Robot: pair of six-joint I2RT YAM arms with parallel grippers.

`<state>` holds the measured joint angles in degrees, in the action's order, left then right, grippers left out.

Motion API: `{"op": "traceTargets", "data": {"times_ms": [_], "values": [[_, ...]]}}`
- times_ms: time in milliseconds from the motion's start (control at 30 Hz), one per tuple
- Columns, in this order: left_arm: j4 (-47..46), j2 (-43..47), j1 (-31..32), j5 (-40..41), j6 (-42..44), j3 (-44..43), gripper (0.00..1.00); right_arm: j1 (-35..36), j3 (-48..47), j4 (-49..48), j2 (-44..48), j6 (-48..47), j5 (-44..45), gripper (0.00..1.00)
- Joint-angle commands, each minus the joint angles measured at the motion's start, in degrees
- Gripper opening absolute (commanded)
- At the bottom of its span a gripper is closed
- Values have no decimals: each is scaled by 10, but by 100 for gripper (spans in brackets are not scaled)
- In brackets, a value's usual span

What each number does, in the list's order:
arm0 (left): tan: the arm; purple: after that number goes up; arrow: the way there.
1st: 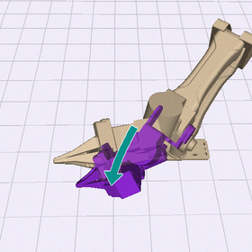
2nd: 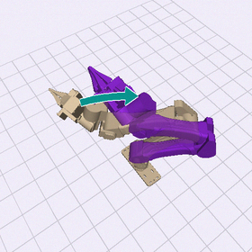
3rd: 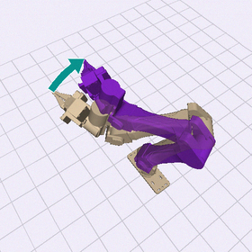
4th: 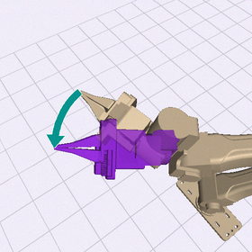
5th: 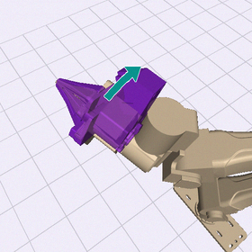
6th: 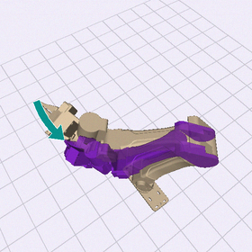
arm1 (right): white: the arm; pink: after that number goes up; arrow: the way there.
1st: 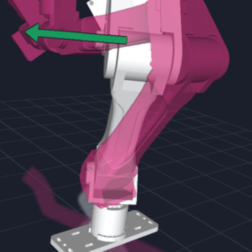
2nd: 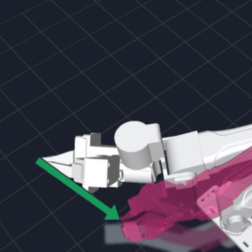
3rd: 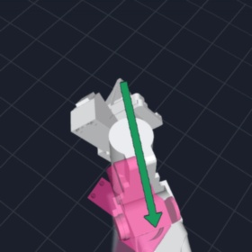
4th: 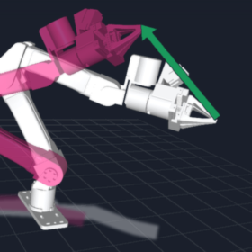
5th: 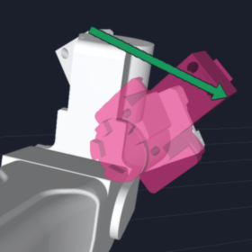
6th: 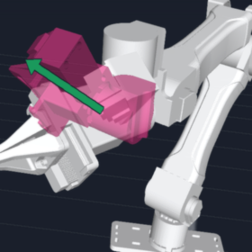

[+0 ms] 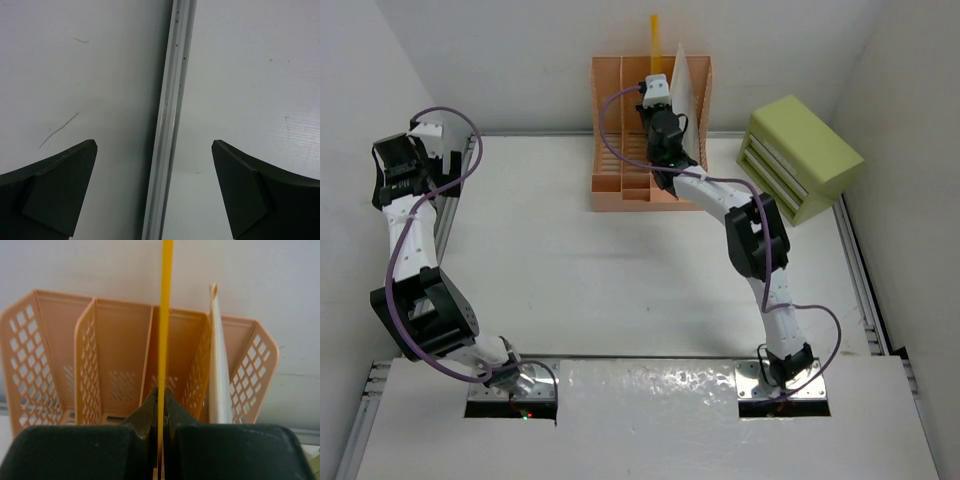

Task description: Organize the desk

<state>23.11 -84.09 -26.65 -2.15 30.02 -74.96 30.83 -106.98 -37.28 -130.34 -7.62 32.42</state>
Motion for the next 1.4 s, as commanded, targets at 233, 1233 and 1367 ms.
{"op": "traceTargets", "data": {"times_ms": [233, 1233, 1367], "values": [[-19, 17, -2, -3, 4, 6, 100, -12, 83, -84, 29, 54, -34, 4], [40, 34, 157, -153, -24, 110, 100, -161, 769, 379, 706, 286, -188, 99], [14, 41, 166, -168, -48, 157, 100, -161, 826, 382, 751, 284, -185, 99]]}}
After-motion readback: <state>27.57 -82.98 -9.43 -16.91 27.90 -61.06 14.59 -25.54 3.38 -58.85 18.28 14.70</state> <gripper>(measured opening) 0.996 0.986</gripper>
